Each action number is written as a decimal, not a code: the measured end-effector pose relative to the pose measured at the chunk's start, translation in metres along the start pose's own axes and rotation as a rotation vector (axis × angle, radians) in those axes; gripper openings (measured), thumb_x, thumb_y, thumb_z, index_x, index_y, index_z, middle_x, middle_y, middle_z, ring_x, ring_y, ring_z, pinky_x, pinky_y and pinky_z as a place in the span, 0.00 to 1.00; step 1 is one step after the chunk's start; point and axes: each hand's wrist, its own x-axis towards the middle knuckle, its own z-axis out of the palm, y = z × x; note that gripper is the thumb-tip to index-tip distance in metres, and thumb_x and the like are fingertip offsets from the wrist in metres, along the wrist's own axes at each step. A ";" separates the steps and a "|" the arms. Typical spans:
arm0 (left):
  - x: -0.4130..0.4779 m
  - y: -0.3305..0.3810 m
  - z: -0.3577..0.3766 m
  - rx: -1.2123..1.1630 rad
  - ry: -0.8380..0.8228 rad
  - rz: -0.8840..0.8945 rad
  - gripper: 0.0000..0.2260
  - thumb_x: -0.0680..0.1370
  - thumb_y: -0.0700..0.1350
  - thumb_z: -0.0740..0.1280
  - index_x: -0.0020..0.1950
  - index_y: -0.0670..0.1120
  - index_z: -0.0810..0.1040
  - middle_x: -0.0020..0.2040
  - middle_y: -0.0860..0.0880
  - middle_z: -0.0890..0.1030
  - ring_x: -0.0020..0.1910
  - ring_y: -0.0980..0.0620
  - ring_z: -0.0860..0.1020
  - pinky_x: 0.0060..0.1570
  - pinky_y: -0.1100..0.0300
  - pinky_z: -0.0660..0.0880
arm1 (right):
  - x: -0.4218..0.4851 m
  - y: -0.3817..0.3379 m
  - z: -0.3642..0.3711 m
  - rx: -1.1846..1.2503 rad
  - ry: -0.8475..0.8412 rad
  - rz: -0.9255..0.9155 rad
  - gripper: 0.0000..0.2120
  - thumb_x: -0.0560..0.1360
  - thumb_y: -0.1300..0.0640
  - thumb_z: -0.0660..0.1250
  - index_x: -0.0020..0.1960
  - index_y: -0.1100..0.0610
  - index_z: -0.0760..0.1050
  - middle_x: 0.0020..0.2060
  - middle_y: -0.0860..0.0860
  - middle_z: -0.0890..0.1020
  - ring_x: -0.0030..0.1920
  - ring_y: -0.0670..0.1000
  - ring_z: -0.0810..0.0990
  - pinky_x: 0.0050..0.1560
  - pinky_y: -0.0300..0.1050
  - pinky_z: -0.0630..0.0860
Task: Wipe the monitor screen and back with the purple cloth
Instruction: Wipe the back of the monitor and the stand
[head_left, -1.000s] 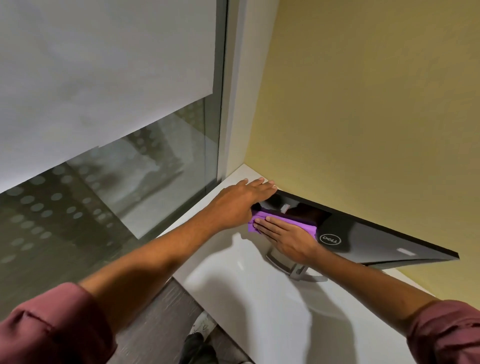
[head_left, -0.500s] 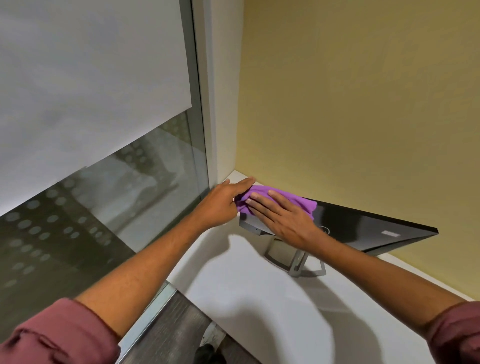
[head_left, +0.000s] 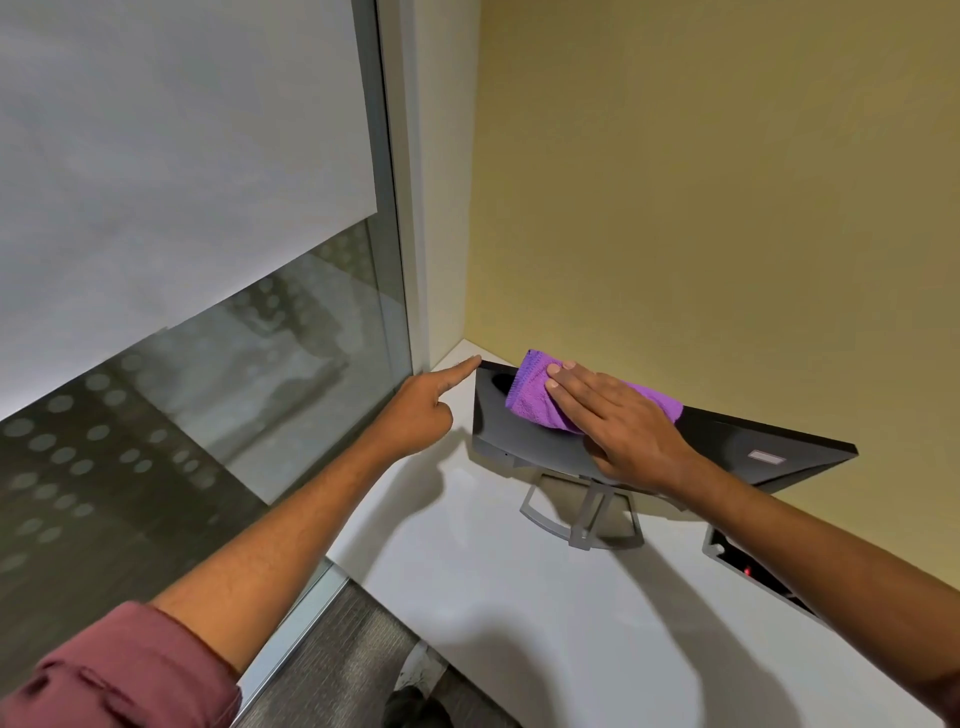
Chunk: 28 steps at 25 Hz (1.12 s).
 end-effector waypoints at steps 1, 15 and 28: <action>0.001 0.001 0.000 -0.018 -0.003 0.001 0.45 0.71 0.23 0.52 0.83 0.54 0.68 0.83 0.54 0.67 0.81 0.63 0.59 0.76 0.70 0.57 | 0.005 -0.001 0.000 0.014 -0.013 0.003 0.39 0.75 0.67 0.63 0.85 0.62 0.58 0.86 0.57 0.58 0.86 0.59 0.56 0.79 0.61 0.67; 0.009 0.008 -0.006 -0.094 -0.011 -0.069 0.48 0.69 0.20 0.51 0.81 0.57 0.71 0.84 0.60 0.64 0.85 0.62 0.52 0.82 0.56 0.59 | 0.048 -0.038 0.044 -0.343 0.075 -0.177 0.25 0.88 0.68 0.55 0.84 0.67 0.57 0.84 0.63 0.59 0.84 0.66 0.58 0.80 0.62 0.66; 0.002 0.022 -0.006 0.286 -0.007 0.080 0.40 0.74 0.25 0.57 0.85 0.50 0.66 0.85 0.51 0.64 0.86 0.54 0.59 0.82 0.60 0.58 | 0.032 -0.041 0.101 -0.469 -0.301 -0.285 0.40 0.83 0.60 0.62 0.85 0.67 0.42 0.85 0.64 0.43 0.86 0.63 0.46 0.85 0.59 0.42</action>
